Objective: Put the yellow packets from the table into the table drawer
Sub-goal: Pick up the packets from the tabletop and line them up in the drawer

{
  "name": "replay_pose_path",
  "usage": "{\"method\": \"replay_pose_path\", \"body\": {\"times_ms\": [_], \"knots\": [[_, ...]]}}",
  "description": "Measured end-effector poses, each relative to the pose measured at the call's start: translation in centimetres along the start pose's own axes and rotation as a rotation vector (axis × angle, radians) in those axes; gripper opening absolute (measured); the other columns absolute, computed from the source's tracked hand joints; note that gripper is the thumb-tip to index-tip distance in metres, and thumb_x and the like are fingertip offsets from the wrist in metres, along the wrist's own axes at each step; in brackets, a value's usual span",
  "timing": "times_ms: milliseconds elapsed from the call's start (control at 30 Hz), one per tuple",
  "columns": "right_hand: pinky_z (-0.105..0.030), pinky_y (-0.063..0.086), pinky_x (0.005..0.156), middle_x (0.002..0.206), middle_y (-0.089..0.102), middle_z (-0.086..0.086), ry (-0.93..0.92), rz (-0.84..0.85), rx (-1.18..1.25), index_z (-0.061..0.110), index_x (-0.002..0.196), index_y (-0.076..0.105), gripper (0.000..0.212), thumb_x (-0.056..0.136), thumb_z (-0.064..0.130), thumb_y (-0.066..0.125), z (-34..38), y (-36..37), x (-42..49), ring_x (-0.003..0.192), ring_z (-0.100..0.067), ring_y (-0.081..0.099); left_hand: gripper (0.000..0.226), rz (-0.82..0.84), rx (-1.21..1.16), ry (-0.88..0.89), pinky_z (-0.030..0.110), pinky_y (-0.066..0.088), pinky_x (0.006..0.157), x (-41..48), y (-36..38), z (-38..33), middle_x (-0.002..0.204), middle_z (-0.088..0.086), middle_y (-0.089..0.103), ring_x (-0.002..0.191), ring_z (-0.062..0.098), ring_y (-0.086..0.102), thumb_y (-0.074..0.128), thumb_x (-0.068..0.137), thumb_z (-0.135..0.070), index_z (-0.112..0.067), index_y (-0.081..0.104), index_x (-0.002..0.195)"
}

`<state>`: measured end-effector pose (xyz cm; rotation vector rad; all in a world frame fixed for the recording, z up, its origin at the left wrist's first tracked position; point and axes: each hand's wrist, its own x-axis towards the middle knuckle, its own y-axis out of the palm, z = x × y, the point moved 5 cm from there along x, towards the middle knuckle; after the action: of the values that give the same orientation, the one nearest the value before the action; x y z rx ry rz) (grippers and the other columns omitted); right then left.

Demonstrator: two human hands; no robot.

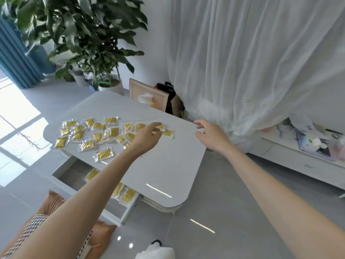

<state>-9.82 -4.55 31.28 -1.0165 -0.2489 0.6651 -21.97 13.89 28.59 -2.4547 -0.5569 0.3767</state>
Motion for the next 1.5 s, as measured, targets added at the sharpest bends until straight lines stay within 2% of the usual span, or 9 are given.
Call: {"method": "replay_pose_path", "body": {"times_ms": [100,333,567,733,867,1033,1167,1367,1500], "knots": [[-0.035,0.046,0.096,0.138,0.052,0.001,-0.015,0.037,-0.004,0.023,0.141,0.041,0.046,0.095,0.022,0.047,-1.7,-1.0,1.8,0.113,-0.020,0.056,0.043,-0.030,-0.003,-0.025,0.028,0.048,0.084,1.5,0.8,-0.2,0.129,0.000,0.058,0.111,0.017,0.057,0.047,0.096,-0.026,-0.024,0.045,0.138],[-0.028,0.044,0.089,0.140,0.050,0.004,-0.037,0.126,-0.003,0.024,0.142,0.040,0.047,0.096,0.023,0.047,-6.1,-1.3,10.0,0.115,-0.018,0.055,0.042,-0.075,-0.017,-0.105,0.024,0.044,0.078,9.2,3.2,0.1,0.126,-0.001,0.059,0.094,0.013,0.059,0.046,0.095,-0.025,-0.023,0.046,0.137],[-0.029,0.047,0.085,0.139,0.049,0.007,-0.085,0.255,-0.053,0.028,0.142,0.040,0.047,0.095,0.028,0.046,-9.3,-1.5,20.9,0.100,-0.011,0.054,0.043,-0.107,-0.033,-0.215,0.024,0.042,0.077,20.4,4.0,-0.1,0.132,-0.001,0.056,0.101,0.014,0.056,0.044,0.096,-0.026,-0.025,0.044,0.139],[-0.032,0.051,0.086,0.137,0.051,0.008,-0.123,0.326,-0.078,0.029,0.140,0.042,0.046,0.094,0.030,0.046,-10.2,-1.3,27.2,0.106,-0.014,0.056,0.043,-0.142,-0.054,-0.271,0.025,0.046,0.077,25.6,4.3,-0.3,0.133,-0.001,0.055,0.106,0.016,0.058,0.045,0.096,-0.028,-0.025,0.043,0.139],[-0.031,0.050,0.085,0.138,0.051,0.007,-0.155,0.430,-0.067,0.030,0.140,0.042,0.046,0.095,0.029,0.046,-9.8,0.4,32.8,0.103,-0.013,0.056,0.041,-0.246,-0.109,-0.361,0.033,0.053,0.084,28.1,3.7,1.1,0.129,0.001,0.059,0.108,0.021,0.060,0.046,0.096,-0.024,-0.023,0.046,0.137],[-0.034,0.046,0.094,0.141,0.049,0.003,-0.256,0.547,-0.081,0.025,0.140,0.043,0.047,0.094,0.023,0.047,-7.9,3.9,38.7,0.117,-0.018,0.052,0.041,-0.358,-0.152,-0.490,0.024,0.045,0.084,29.8,3.3,3.7,0.129,0.001,0.059,0.114,0.018,0.057,0.046,0.096,-0.022,-0.020,0.048,0.136],[-0.034,0.040,0.100,0.143,0.047,0.002,-0.380,0.632,-0.131,0.020,0.140,0.044,0.047,0.094,0.022,0.048,-6.8,6.6,42.9,0.125,-0.019,0.048,0.041,-0.478,-0.187,-0.597,0.027,0.044,0.091,30.9,3.2,5.1,0.128,0.001,0.060,0.117,0.017,0.056,0.046,0.096,-0.020,-0.018,0.049,0.137],[-0.035,0.043,0.099,0.142,0.049,0.000,-0.452,0.767,-0.127,0.016,0.139,0.046,0.045,0.094,0.017,0.049,-6.3,9.8,48.3,0.125,-0.021,0.049,0.039,-0.606,-0.239,-0.781,0.024,0.042,0.084,31.8,5.6,6.4,0.128,0.002,0.061,0.114,0.017,0.057,0.046,0.096,-0.022,-0.021,0.050,0.134],[-0.032,0.040,0.100,0.141,0.050,-0.002,-0.453,0.864,-0.120,0.015,0.139,0.046,0.044,0.095,0.016,0.050,-6.9,13.2,51.1,0.125,-0.021,0.050,0.039,-0.691,-0.308,-0.903,0.030,0.048,0.091,32.5,7.8,8.0,0.128,0.003,0.061,0.115,0.017,0.057,0.046,0.095,-0.021,-0.020,0.052,0.134]]}}
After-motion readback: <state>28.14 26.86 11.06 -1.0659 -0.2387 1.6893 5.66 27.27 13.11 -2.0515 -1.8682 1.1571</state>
